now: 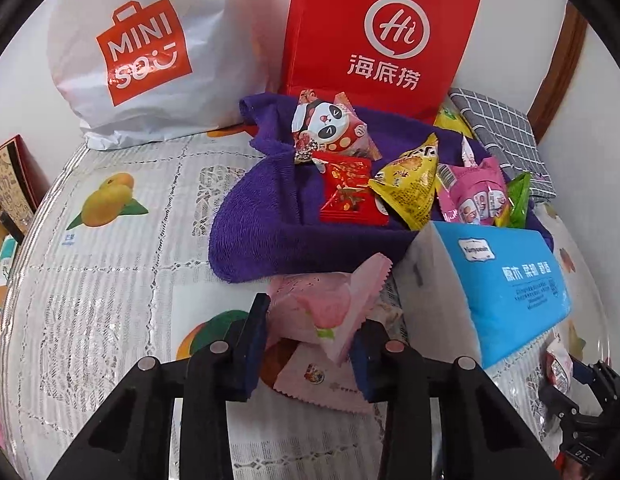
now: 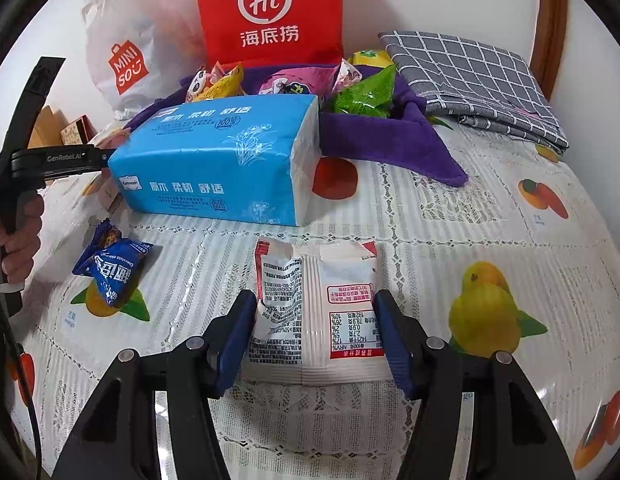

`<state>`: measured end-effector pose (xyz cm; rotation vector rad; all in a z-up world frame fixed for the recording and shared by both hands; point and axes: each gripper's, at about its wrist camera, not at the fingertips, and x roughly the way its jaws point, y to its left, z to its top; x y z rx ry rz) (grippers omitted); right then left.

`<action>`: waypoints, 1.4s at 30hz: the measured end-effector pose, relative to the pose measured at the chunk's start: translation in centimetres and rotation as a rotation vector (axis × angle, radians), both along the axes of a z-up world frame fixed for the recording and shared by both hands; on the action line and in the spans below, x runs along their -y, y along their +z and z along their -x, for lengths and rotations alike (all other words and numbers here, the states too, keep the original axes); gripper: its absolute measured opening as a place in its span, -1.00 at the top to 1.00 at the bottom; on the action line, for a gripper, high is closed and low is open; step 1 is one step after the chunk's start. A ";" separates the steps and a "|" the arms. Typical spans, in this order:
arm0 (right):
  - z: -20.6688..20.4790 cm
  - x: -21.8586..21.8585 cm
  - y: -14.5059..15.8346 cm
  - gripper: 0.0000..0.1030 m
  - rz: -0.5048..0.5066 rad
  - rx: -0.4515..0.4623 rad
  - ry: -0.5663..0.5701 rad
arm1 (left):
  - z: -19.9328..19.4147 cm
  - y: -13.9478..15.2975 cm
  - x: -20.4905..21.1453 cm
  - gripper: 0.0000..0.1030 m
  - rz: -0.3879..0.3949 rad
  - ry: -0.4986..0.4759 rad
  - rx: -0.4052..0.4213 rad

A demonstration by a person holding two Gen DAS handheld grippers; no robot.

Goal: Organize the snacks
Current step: 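Carry white packet and pink wrapped candy toward the purple towel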

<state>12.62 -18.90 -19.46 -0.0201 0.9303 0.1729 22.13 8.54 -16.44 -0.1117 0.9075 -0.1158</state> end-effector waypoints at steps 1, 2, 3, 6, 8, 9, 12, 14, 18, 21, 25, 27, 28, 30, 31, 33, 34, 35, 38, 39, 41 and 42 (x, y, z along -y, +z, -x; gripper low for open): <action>0.0 0.0 0.0 -0.18 0.000 0.000 0.000 | 0.2 0.1 -0.1 0.33 0.004 0.001 0.002; 0.0 0.0 0.0 -0.17 0.001 0.000 0.000 | 0.7 0.3 -0.2 0.34 0.014 0.002 0.003; 0.0 0.0 0.0 -0.17 0.001 0.000 0.000 | 1.0 0.5 -0.3 0.34 0.020 0.002 0.004; 0.1 -0.1 0.1 -0.14 0.009 0.003 -0.002 | 2.5 1.4 -0.3 0.34 0.023 0.000 0.012; 0.1 -0.2 0.2 -0.13 0.022 0.006 -0.001 | 3.6 2.0 -0.3 0.34 0.027 -0.004 0.021; 0.2 -0.4 0.3 -0.12 0.035 0.009 -0.004 | 4.3 2.4 -0.3 0.34 0.030 -0.008 0.024; 0.8 -0.4 0.8 -0.11 0.024 0.008 -0.008 | 6.2 3.0 0.0 0.33 0.036 -0.020 0.029; 1.4 -0.4 1.6 -0.11 -0.009 0.011 -0.002 | 7.2 3.2 0.2 0.34 0.044 -0.024 0.025; 2.8 -0.6 3.7 -0.11 -0.026 0.041 0.000 | 9.2 3.4 1.0 0.33 0.083 -0.044 0.008; 3.7 -0.6 5.3 -0.11 -0.035 0.064 -0.006 | 10.5 3.9 2.1 0.33 0.086 -0.058 0.011; 4.7 -0.3 7.2 -0.11 -0.066 0.088 -0.012 | 12.0 4.8 3.6 0.33 0.103 -0.090 0.018; 5.1 -0.1 8.3 -0.11 -0.079 0.107 -0.017 | 12.7 5.4 4.4 0.33 0.107 -0.106 0.030; 5.2 -0.1 8.8 -0.11 -0.079 0.114 -0.017 | 13.0 5.7 4.8 0.33 0.108 -0.110 0.035; 5.5 0.0 9.8 -0.11 -0.074 0.128 -0.021 | 13.4 6.3 5.5 0.33 0.111 -0.123 0.045; 5.7 0.0 10.1 -0.11 -0.071 0.132 -0.025 | 13.6 6.7 5.9 0.33 0.110 -0.130 0.052; 5.7 0.1 10.7 -0.12 -0.067 0.130 -0.034 | 13.8 7.2 6.4 0.33 0.109 -0.137 0.062; 5.7 0.1 11.0 -0.11 -0.065 0.128 -0.038 | 13.9 7.5 6.7 0.33 0.111 -0.140 0.066; 5.6 0.1 11.3 -0.11 -0.063 0.127 -0.042 | 14.0 7.7 6.8 0.33 0.113 -0.143 0.071; 5.6 0.1 12.0 -0.11 -0.058 0.134 -0.043 | 14.1 8.2 7.3 0.33 0.116 -0.148 0.078; 5.6 0.1 12.2 -0.11 -0.060 0.136 -0.043 | 14.2 8.4 7.5 0.33 0.114 -0.151 0.079; 5.5 0.1 12.5 -0.11 -0.065 0.137 -0.041 | 14.2 8.7 7.8 0.33 0.110 -0.154 0.084; 5.4 0.1 12.7 -0.11 -0.065 0.134 -0.041 | 14.3 8.8 7.9 0.33 0.109 -0.155 0.087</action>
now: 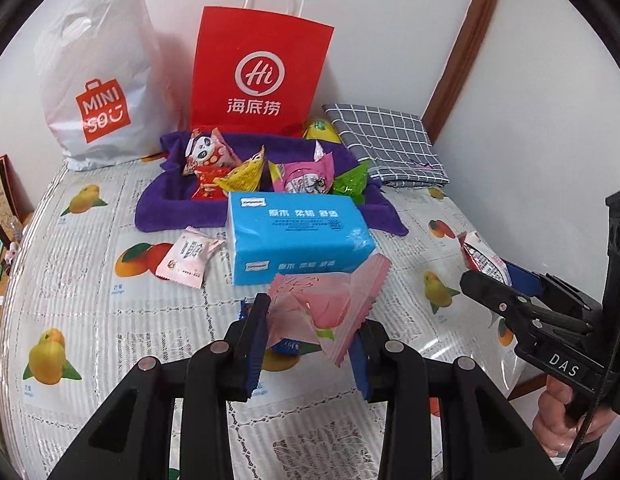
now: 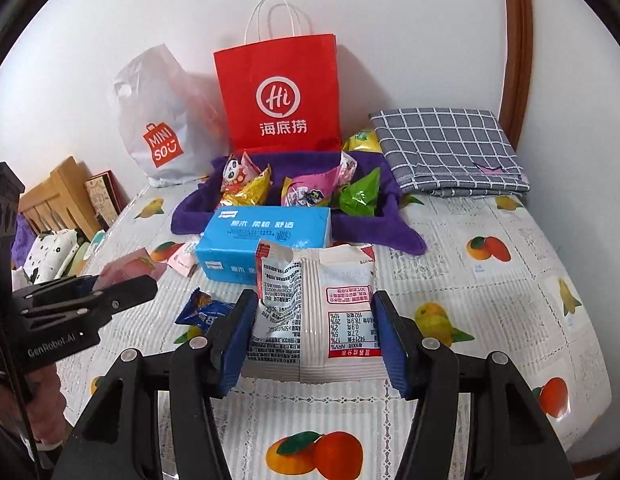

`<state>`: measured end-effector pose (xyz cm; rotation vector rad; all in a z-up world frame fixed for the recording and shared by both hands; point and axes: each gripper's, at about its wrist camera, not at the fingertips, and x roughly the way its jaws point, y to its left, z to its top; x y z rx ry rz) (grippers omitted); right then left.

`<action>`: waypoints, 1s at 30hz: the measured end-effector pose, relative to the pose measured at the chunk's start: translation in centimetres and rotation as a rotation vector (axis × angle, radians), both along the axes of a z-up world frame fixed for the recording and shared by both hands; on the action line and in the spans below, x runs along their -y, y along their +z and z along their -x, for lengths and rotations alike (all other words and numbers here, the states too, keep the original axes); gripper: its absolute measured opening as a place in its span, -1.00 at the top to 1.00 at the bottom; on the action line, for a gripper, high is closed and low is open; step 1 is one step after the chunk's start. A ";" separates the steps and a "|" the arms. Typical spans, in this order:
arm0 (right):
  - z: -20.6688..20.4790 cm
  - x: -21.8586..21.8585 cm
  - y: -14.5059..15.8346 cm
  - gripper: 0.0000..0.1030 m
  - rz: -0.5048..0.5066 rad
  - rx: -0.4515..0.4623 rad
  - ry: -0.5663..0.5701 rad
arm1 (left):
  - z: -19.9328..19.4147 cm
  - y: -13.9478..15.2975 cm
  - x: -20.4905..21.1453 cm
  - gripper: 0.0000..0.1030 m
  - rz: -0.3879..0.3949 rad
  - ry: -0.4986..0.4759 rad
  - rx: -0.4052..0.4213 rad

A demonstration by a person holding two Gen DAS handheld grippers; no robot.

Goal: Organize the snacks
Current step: 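Carry white packet and pink wrapped candy toward the purple towel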

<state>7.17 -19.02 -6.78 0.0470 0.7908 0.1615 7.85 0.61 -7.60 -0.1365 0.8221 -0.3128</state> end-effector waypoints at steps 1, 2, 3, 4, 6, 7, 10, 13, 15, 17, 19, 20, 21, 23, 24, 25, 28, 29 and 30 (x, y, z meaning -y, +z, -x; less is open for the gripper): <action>0.0 0.0 0.1 -0.11 0.002 0.000 0.001 | 0.0 0.1 0.0 0.33 0.001 0.000 0.002; -0.1 -0.1 0.3 -0.11 0.006 0.002 0.001 | -0.1 0.3 0.1 0.33 0.003 0.002 0.004; -0.1 -0.1 0.5 -0.11 0.011 0.002 0.000 | -0.1 0.4 0.1 0.33 0.005 0.003 0.007; -0.2 -0.1 0.6 -0.12 0.013 0.001 0.001 | -0.1 0.6 0.1 0.33 0.007 0.006 0.011; -0.3 -0.2 0.9 -0.12 0.013 0.001 0.006 | -0.1 0.7 0.1 0.33 0.007 0.010 0.016; -0.4 -0.3 1.0 -0.12 0.012 -0.001 0.006 | -0.2 0.8 0.1 0.33 0.006 0.011 0.017; -0.7 -0.3 1.0 -0.12 0.006 -0.011 0.006 | -0.3 1.0 0.2 0.33 0.012 0.010 0.017; -1.0 -0.3 1.0 -0.12 0.001 -0.019 0.001 | -0.4 1.3 0.2 0.33 0.009 0.009 0.021; -1.1 -0.2 1.1 -0.12 -0.020 -0.019 0.005 | -0.5 1.5 0.1 0.33 0.008 0.011 0.027; -1.3 -0.2 1.4 -0.12 -0.033 -0.009 0.001 | -0.6 1.8 -0.1 0.33 0.009 0.013 0.031; -1.5 -0.2 1.8 -0.12 -0.038 0.001 0.001 | -0.7 2.1 -0.2 0.33 0.007 0.018 0.038; -1.6 -0.3 2.0 -0.12 -0.038 0.003 0.006 | -0.9 2.2 -0.3 0.33 0.007 0.022 0.040; -1.8 -0.4 2.2 -0.12 -0.038 0.007 0.010 | -1.0 2.3 -0.4 0.33 0.008 0.024 0.041; -2.0 -0.6 2.5 -0.12 -0.037 0.012 0.013 | -1.3 2.5 -0.5 0.33 0.010 0.029 0.044; -2.3 -0.7 2.6 -0.12 -0.039 0.014 0.018 | -1.5 2.6 -0.6 0.33 0.009 0.031 0.045; -2.5 -0.7 2.7 -0.12 -0.041 0.014 0.022 | -1.6 2.6 -0.6 0.33 0.010 0.033 0.044; -3.2 -0.9 2.8 -0.12 -0.047 0.011 0.035 | -2.1 2.8 -0.7 0.33 0.007 0.038 0.045; -3.5 -1.0 2.8 -0.12 -0.045 0.010 0.041 | -2.3 2.9 -0.8 0.33 0.007 0.040 0.046; -3.8 -1.1 2.9 -0.12 -0.042 0.013 0.046 | -2.4 3.0 -0.9 0.33 0.007 0.040 0.047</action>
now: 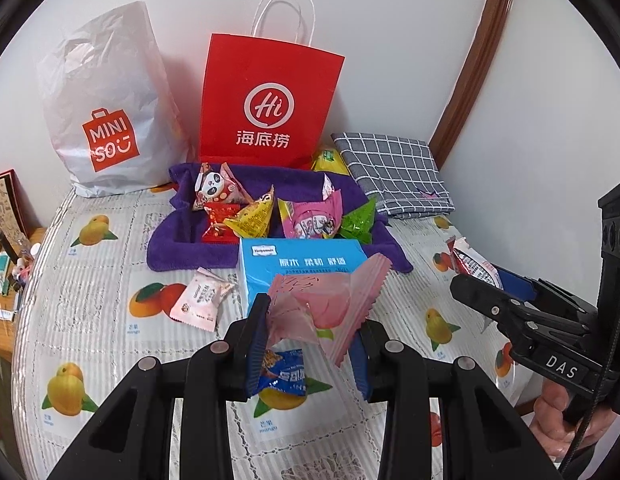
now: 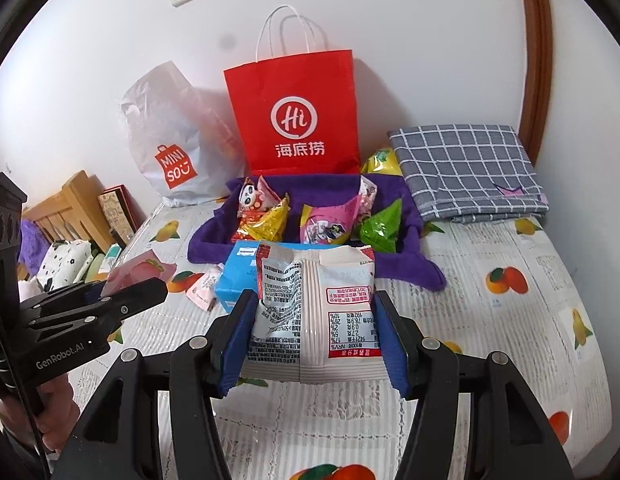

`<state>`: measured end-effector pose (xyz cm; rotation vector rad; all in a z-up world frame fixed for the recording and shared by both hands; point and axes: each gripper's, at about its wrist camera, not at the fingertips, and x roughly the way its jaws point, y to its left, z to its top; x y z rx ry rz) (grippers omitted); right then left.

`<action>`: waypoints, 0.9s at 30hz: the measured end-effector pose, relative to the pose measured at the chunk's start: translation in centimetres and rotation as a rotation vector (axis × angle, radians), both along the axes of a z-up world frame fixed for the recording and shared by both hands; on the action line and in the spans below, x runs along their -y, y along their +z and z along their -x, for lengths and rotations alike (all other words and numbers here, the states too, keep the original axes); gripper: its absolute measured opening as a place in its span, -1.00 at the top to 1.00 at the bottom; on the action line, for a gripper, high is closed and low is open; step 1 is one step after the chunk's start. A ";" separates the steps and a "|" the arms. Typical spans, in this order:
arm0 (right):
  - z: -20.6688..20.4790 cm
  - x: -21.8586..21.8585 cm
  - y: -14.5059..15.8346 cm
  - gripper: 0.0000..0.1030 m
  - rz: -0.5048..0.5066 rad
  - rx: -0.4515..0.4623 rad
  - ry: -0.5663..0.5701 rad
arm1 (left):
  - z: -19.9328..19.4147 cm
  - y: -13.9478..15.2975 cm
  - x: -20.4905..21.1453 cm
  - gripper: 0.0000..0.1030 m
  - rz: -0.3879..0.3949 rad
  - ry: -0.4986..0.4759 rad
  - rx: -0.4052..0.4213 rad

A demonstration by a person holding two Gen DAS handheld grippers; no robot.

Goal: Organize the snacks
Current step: 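Carry white packet and pink wrapped candy toward the purple towel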

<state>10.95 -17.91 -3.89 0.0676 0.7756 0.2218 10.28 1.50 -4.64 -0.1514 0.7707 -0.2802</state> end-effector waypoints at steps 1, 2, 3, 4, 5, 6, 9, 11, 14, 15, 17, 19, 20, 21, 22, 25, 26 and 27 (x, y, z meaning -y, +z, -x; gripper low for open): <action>-0.2 -0.1 0.1 -0.12 0.001 0.003 0.001 | -0.2 0.1 0.0 0.33 -0.001 0.001 0.002; -0.4 -0.2 0.1 -0.12 0.001 0.004 0.005 | -0.3 0.2 -0.1 0.33 -0.003 0.003 0.003; -0.8 -0.3 0.2 -0.12 0.002 0.004 0.011 | -0.5 0.2 -0.1 0.33 -0.004 0.007 0.004; -1.0 -0.3 0.3 -0.12 0.003 0.005 0.014 | -0.7 0.3 -0.2 0.33 -0.004 0.009 0.006; -1.2 -0.4 0.4 -0.12 0.005 0.007 0.017 | -0.9 0.4 -0.3 0.33 -0.005 0.012 0.008; -1.5 -0.4 0.5 -0.12 0.007 0.011 0.020 | -1.1 0.5 -0.4 0.33 -0.006 0.016 0.009; -2.3 -0.6 0.8 -0.12 0.005 0.018 0.028 | -1.8 0.8 -0.6 0.33 -0.009 0.024 0.015; -2.7 -0.7 1.0 -0.12 0.011 0.021 0.032 | -2.3 0.9 -0.7 0.33 -0.011 0.028 0.019; -3.6 -1.0 1.2 -0.12 0.020 0.026 0.041 | -3.2 1.2 -0.8 0.33 -0.013 0.032 0.020; -3.8 -1.1 1.3 -0.12 0.022 0.028 0.043 | -3.4 1.2 -0.9 0.33 -0.013 0.032 0.021; -4.4 -1.1 1.5 -0.12 0.024 0.031 0.045 | -3.8 1.3 -0.9 0.33 -0.015 0.034 0.022; -5.0 -1.1 1.6 -0.12 0.024 0.035 0.046 | -4.5 1.3 -1.0 0.33 -0.020 0.035 0.023; -5.3 -1.1 1.6 -0.12 0.024 0.037 0.047 | -4.7 1.4 -1.0 0.33 -0.021 0.036 0.023; -5.6 -1.1 1.7 -0.12 0.025 0.038 0.047 | -5.0 1.4 -1.1 0.33 -0.023 0.036 0.023; -5.9 -1.1 1.7 -0.12 0.026 0.039 0.047 | -5.3 1.5 -1.1 0.33 -0.025 0.037 0.023; -7.0 -1.0 1.7 -0.12 0.032 0.044 0.045 | -6.2 1.5 -1.2 0.33 -0.036 0.039 0.023; -7.3 -0.9 1.7 -0.12 0.033 0.043 0.043 | -6.5 1.5 -1.3 0.33 -0.039 0.039 0.023; -7.7 -0.9 1.7 -0.12 0.033 0.043 0.040 | -6.8 1.5 -1.3 0.33 -0.043 0.039 0.023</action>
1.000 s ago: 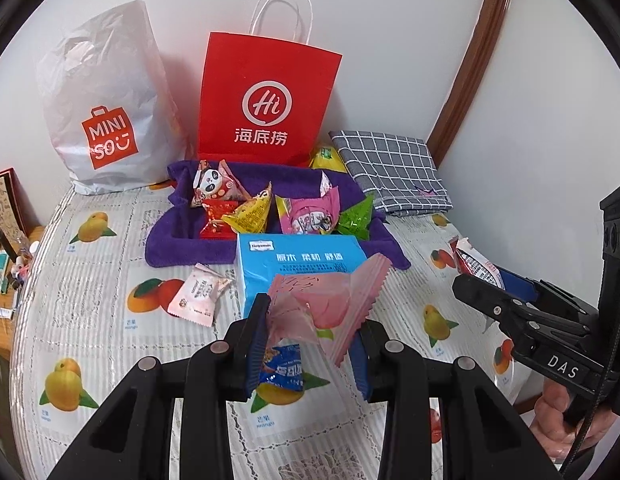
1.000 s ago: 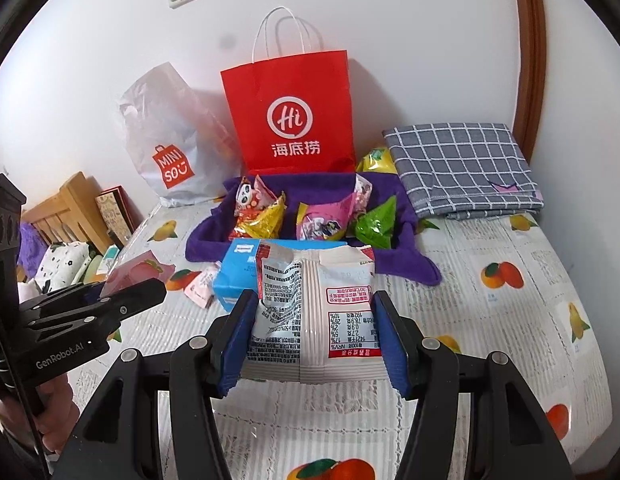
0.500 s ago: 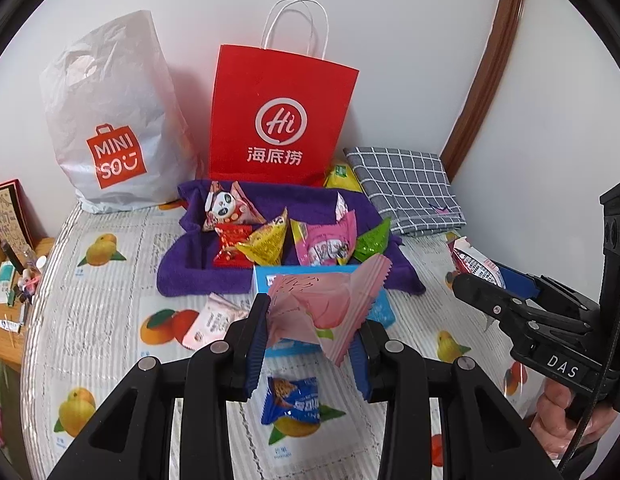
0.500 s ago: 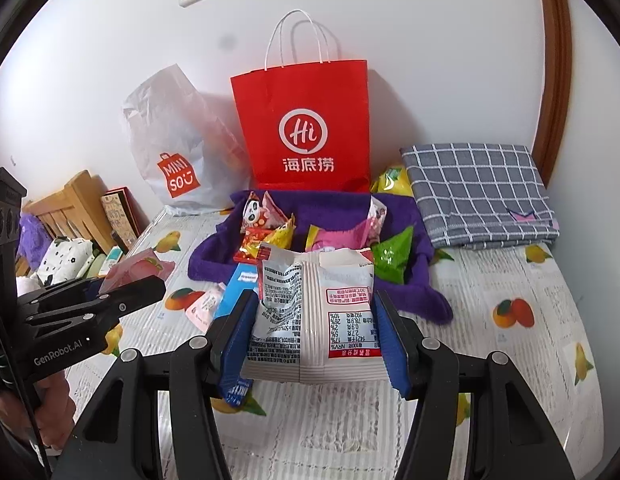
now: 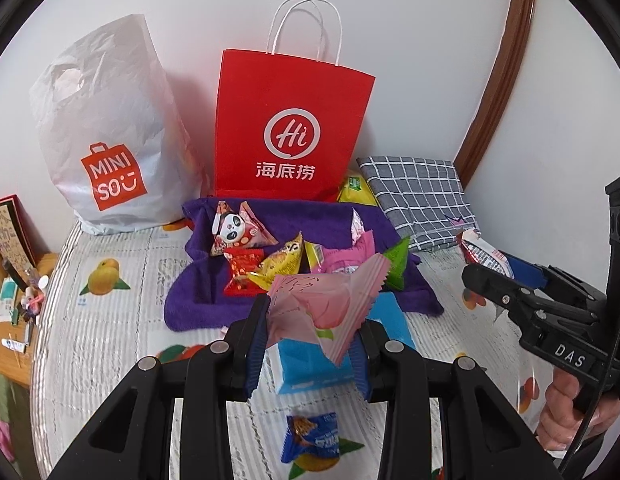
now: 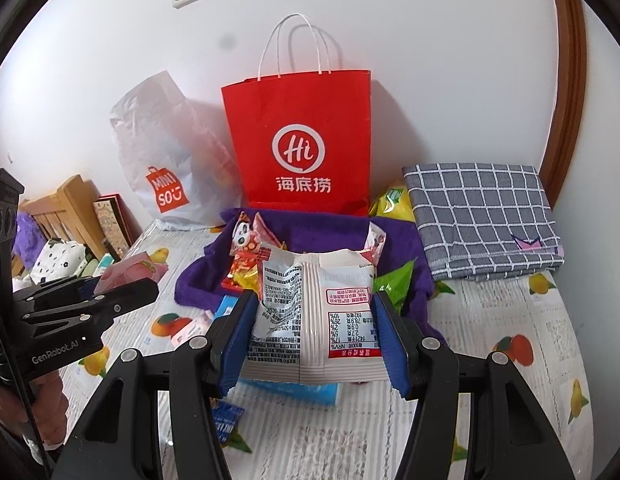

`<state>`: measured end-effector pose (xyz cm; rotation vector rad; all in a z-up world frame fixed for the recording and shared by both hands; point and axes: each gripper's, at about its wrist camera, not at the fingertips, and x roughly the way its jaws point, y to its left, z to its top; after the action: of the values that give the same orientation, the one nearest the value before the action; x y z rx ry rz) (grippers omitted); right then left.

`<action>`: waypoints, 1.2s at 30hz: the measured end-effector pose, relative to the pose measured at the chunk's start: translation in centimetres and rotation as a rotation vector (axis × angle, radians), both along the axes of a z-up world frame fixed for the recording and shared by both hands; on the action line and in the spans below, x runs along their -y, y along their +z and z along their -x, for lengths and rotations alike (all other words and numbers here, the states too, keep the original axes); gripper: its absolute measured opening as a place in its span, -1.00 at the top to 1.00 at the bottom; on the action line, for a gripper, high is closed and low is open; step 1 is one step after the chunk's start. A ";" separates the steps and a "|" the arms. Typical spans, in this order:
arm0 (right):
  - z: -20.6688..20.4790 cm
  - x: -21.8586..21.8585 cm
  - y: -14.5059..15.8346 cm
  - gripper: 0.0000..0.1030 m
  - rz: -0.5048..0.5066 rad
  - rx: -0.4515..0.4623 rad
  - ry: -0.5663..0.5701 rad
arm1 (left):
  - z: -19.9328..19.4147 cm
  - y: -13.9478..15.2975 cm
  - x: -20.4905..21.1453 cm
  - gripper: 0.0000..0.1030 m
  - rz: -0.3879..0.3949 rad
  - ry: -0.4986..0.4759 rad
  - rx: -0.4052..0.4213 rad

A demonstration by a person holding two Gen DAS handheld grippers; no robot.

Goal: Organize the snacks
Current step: 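Carry white packet and pink wrapped candy toward the purple towel, then lower white packet and pink candy onto the towel and open both tools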

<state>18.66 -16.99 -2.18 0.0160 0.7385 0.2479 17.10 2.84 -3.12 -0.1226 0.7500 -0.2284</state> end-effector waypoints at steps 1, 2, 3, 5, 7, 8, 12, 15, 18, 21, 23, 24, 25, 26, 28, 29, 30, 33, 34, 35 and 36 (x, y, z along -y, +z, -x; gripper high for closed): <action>-0.4 0.0 0.0 -0.12 -0.002 -0.001 0.000 | -0.4 0.0 0.0 0.33 -0.004 0.000 -0.001; -0.9 0.0 0.0 -0.12 -0.003 -0.002 0.001 | -0.6 0.0 -0.1 0.33 -0.006 -0.001 -0.001; -1.3 0.0 -0.1 -0.12 -0.005 -0.004 0.002 | -0.9 -0.1 -0.1 0.33 -0.009 -0.002 -0.002; -2.1 0.0 -0.1 -0.12 -0.007 -0.007 0.000 | -1.5 -0.1 -0.2 0.33 -0.014 -0.003 -0.004; -2.9 0.0 -0.1 -0.12 -0.010 -0.011 -0.003 | -2.2 -0.1 -0.3 0.33 -0.018 -0.002 -0.004; -3.3 0.0 -0.1 -0.12 -0.010 -0.014 -0.004 | -2.5 -0.1 -0.3 0.33 -0.020 -0.002 -0.003; -4.4 -0.3 -0.6 -0.12 -0.012 -0.024 -0.001 | -3.6 -0.3 -0.6 0.33 -0.023 0.001 -0.002; -5.1 -0.7 -1.3 -0.12 -0.003 -0.048 0.004 | -4.5 -0.6 -0.8 0.33 -0.029 0.005 -0.010; -5.7 -0.7 -1.7 -0.12 0.007 -0.055 0.002 | -5.2 -0.8 -1.2 0.33 -0.038 0.009 -0.012; -6.5 -0.4 -1.5 -0.12 0.002 -0.052 -0.001 | -6.0 -1.1 -1.9 0.33 -0.040 0.019 -0.017; -7.1 -0.2 -1.3 -0.12 -0.008 -0.047 -0.004 | -6.5 -1.3 -2.4 0.33 -0.041 0.029 -0.022; -7.5 0.0 -1.1 -0.12 -0.009 -0.041 -0.009 | -6.8 -1.5 -2.7 0.33 -0.041 0.035 -0.026; -7.8 0.2 -1.0 -0.12 -0.009 -0.037 -0.014 | -7.1 -1.7 -3.1 0.33 -0.041 0.042 -0.030; -8.2 0.4 -0.8 -0.12 -0.006 -0.032 -0.020 | -7.4 -1.9 -3.4 0.33 -0.042 0.046 -0.034; -9.1 0.6 -0.7 -0.12 -0.001 -0.027 -0.026 | -7.9 -2.2 -3.9 0.33 -0.041 0.055 -0.041; -9.5 0.8 -0.8 -0.12 0.001 -0.027 -0.029 | -8.3 -2.4 -4.1 0.33 -0.041 0.057 -0.044; -10.0 0.9 -0.9 -0.12 0.004 -0.029 -0.030 | -8.5 -2.5 -4.2 0.33 -0.039 0.058 -0.048; -11.2 1.2 -1.4 -0.12 0.001 -0.042 -0.029 | -9.6 -3.0 -4.4 0.33 -0.030 0.055 -0.062; -11.8 1.3 -1.7 -0.12 -0.002 -0.051 -0.027 | -10.0 -3.2 -4.3 0.33 -0.028 0.053 -0.067; -12.3 1.4 -2.0 -0.12 -0.007 -0.061 -0.024 | -10.3 -3.4 -4.3 0.33 -0.029 0.052 -0.070; -12.8 1.4 -2.3 -0.12 -0.011 -0.069 -0.023 | -10.8 -3.6 -4.1 0.33 -0.031 0.051 -0.074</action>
<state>31.49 -18.39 -4.46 0.0441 0.8055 0.2302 27.89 6.97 -6.72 -0.1207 0.8223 -0.1640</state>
